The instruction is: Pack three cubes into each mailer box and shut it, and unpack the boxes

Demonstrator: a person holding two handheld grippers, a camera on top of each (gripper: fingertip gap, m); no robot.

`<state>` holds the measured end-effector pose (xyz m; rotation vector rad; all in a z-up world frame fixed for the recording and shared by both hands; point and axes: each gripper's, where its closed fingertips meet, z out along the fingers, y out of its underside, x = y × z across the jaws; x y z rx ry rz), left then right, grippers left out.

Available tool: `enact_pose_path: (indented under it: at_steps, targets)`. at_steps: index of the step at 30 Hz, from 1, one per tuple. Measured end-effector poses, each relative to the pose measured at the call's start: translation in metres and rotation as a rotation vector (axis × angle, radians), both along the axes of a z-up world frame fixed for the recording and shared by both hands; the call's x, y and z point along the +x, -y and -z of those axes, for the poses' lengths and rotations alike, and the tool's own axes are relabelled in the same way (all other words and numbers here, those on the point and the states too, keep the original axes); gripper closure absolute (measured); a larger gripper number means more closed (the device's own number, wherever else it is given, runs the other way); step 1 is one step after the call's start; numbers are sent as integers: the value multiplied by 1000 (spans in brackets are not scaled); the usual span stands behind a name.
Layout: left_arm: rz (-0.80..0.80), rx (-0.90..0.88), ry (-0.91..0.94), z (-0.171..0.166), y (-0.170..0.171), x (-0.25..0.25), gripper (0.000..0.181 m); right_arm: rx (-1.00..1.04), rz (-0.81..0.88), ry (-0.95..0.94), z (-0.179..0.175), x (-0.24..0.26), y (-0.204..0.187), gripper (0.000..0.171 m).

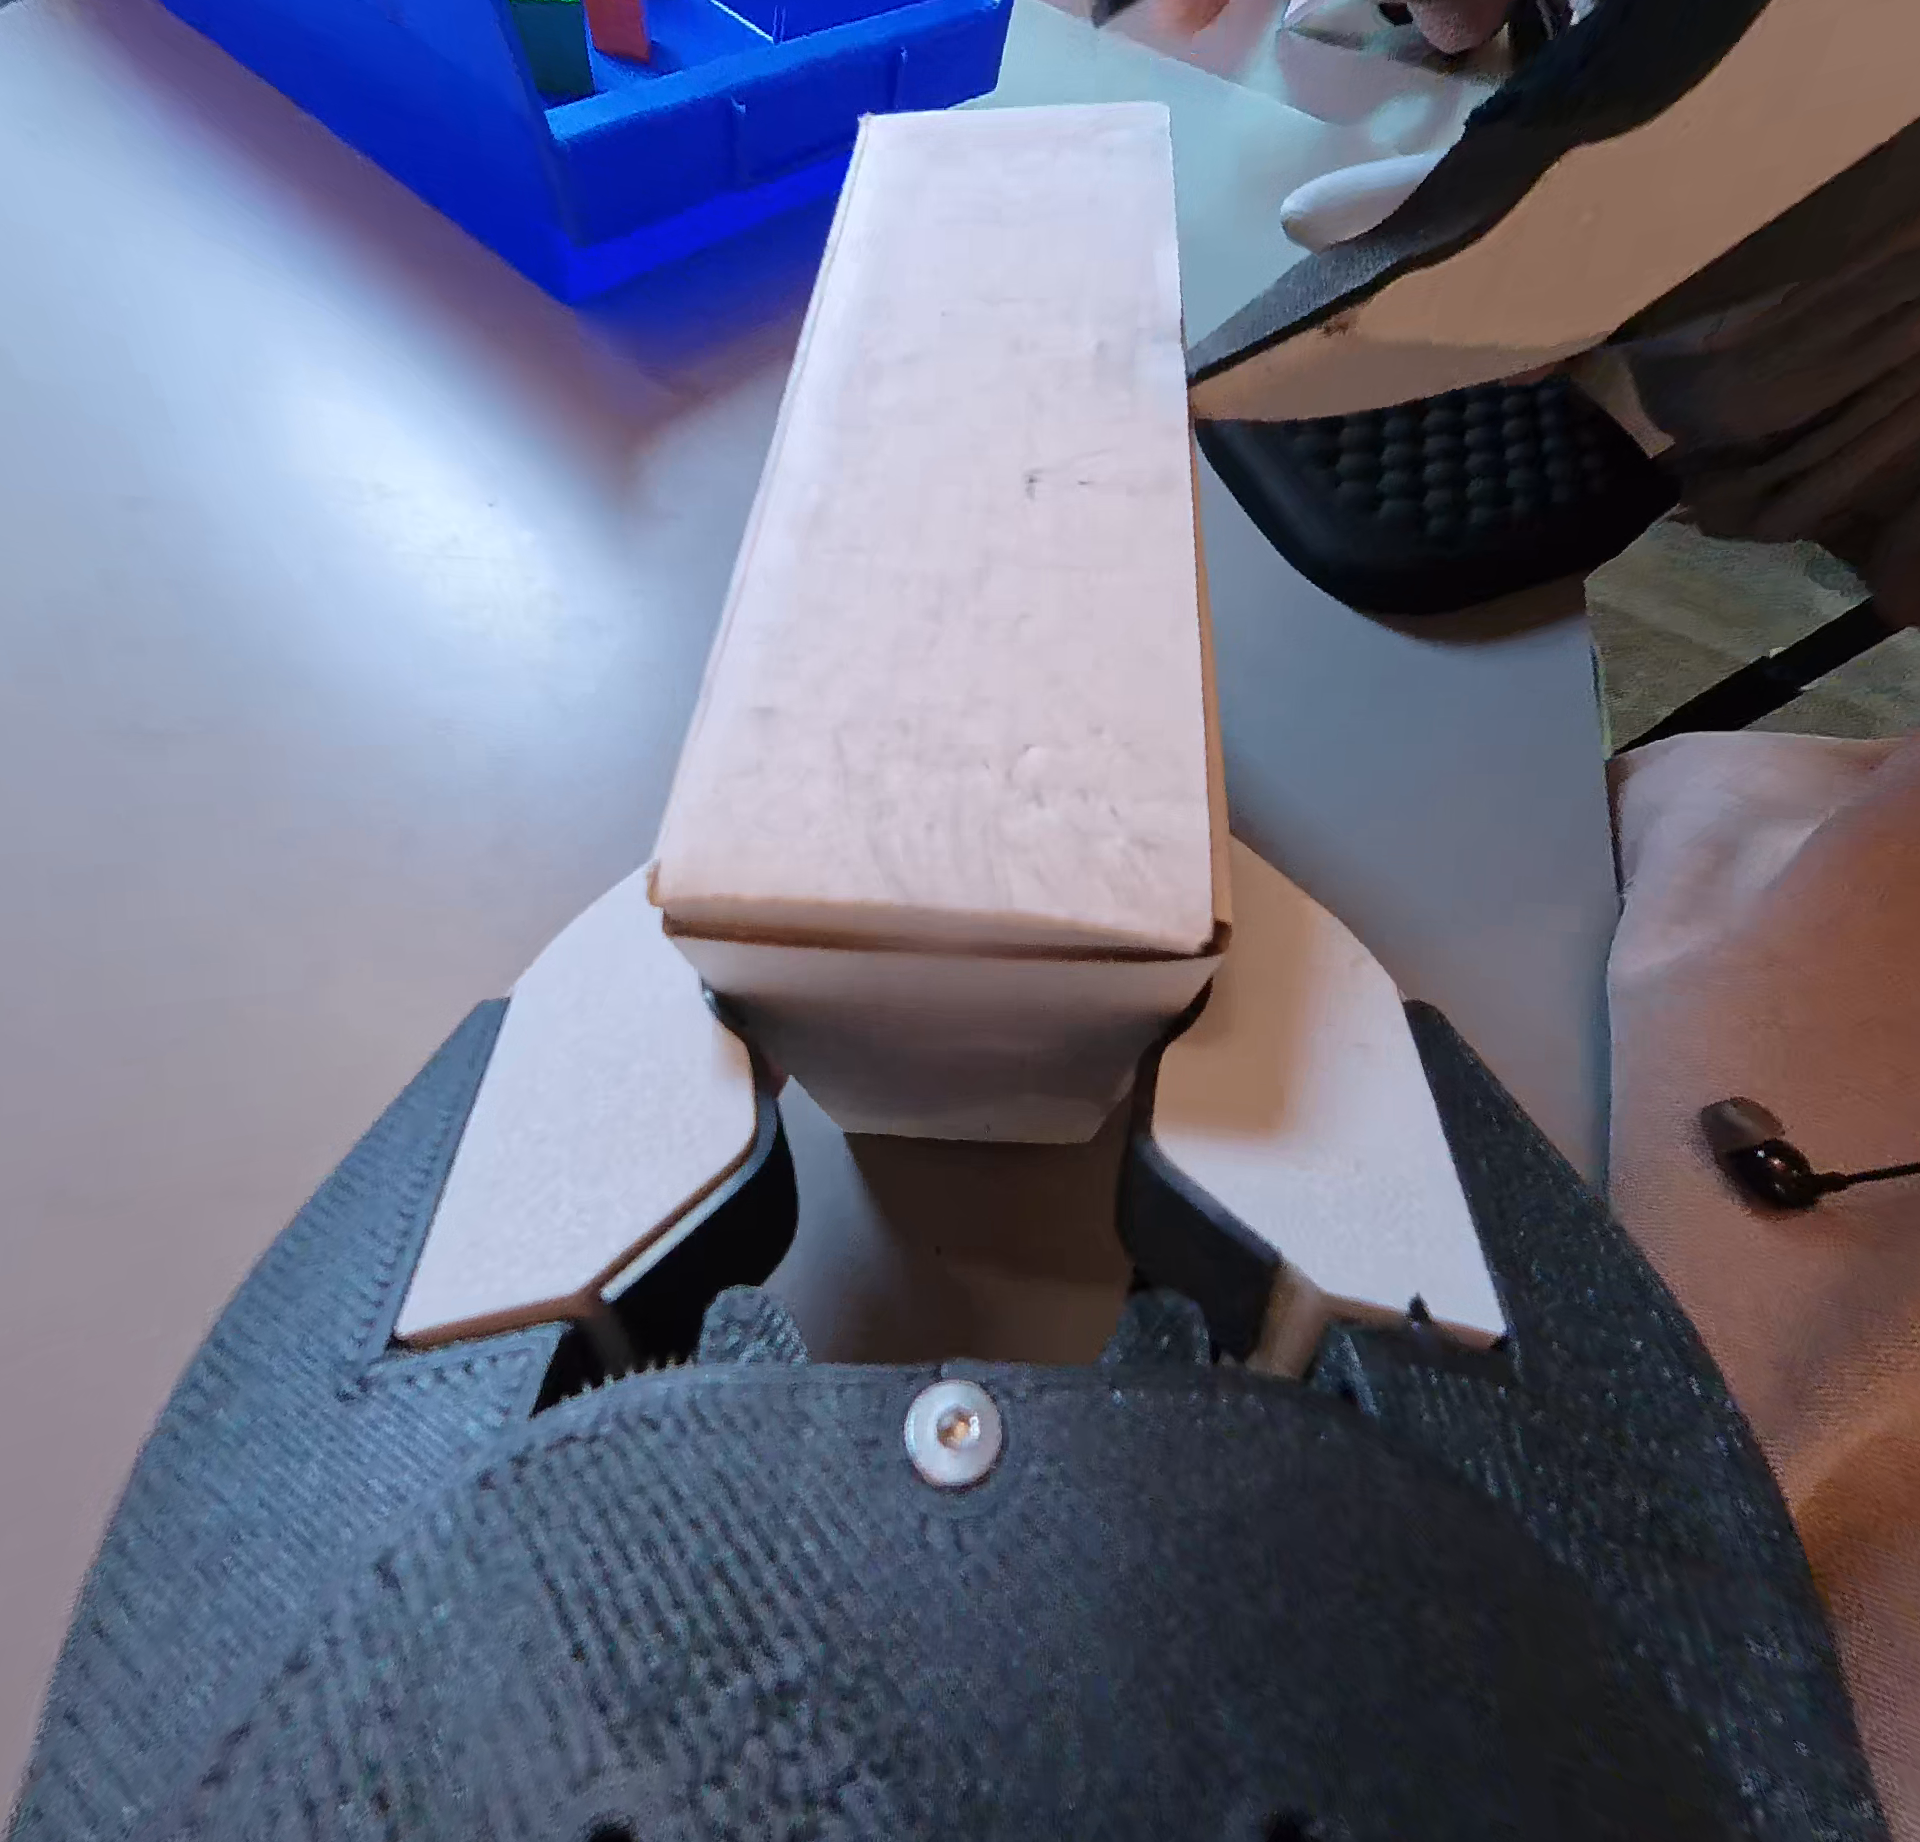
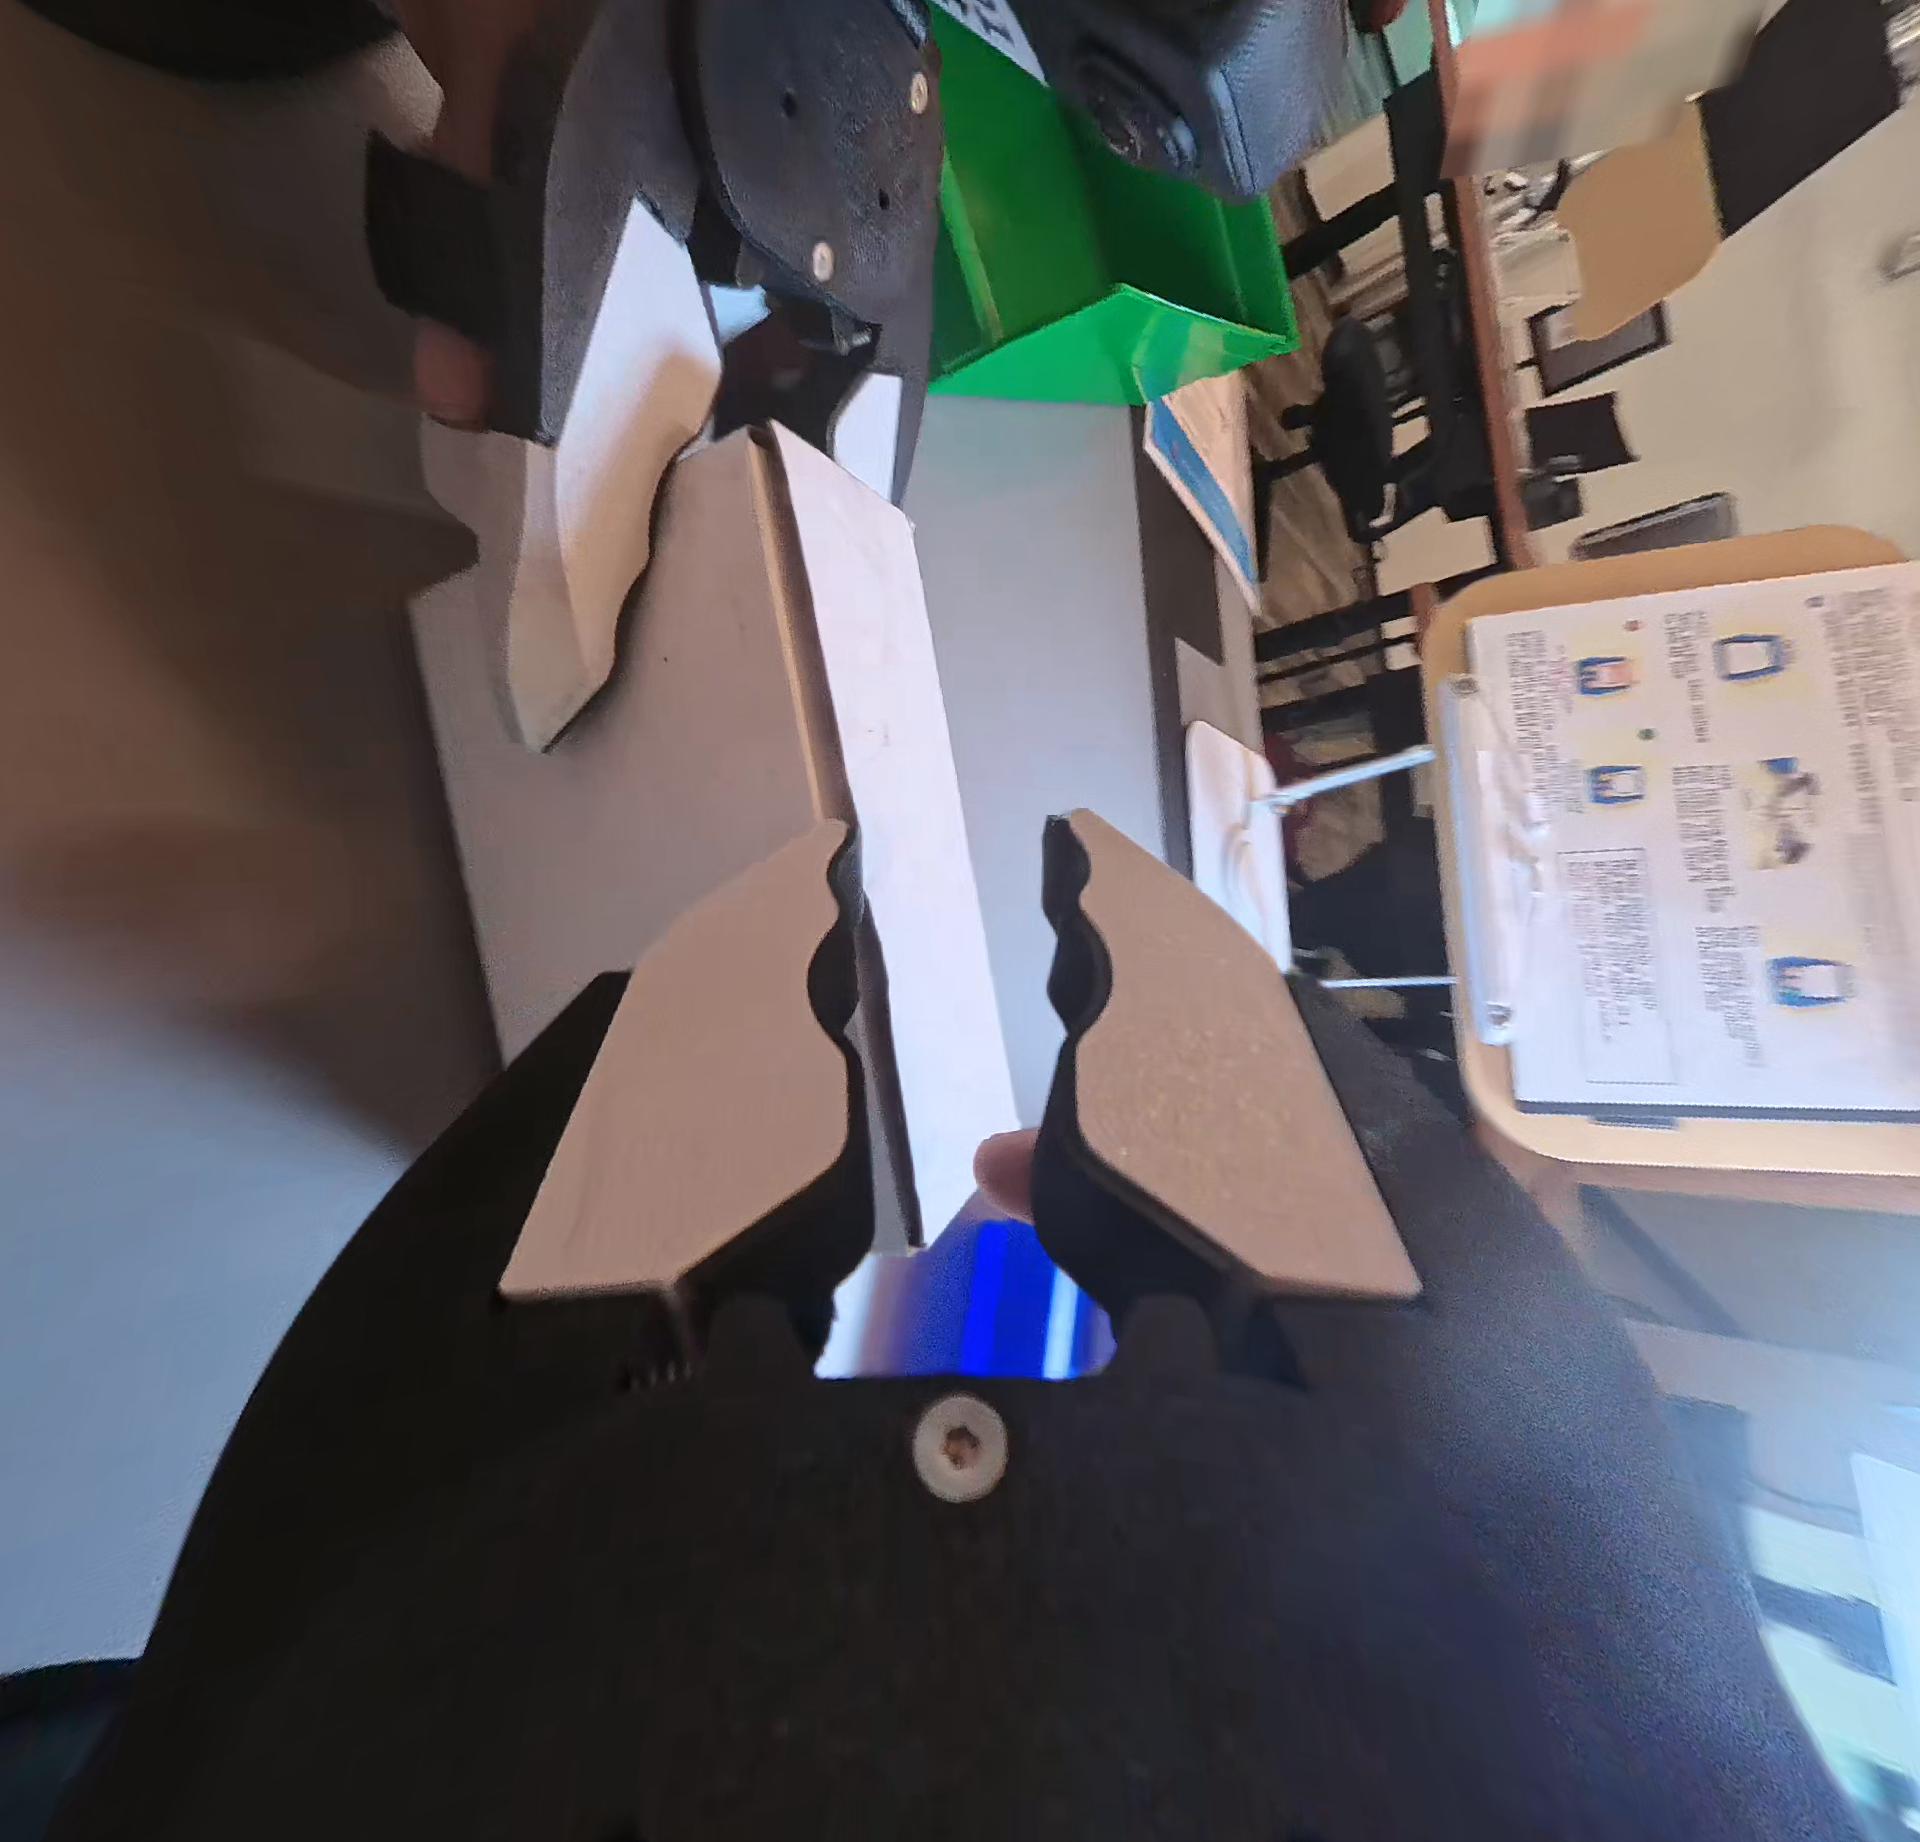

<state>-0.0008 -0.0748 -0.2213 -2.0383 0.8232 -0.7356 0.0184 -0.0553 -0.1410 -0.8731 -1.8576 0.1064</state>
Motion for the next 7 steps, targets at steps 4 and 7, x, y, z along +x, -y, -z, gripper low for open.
enact_pose_path:
  at_steps: [4,7]
  targets:
    - [4,-25,13,0,2,-1,105,156,9,23,-2,-5,-2,139]
    - [2,-35,7,0,2,0,105,229,14,68,1,-7,-1,148]
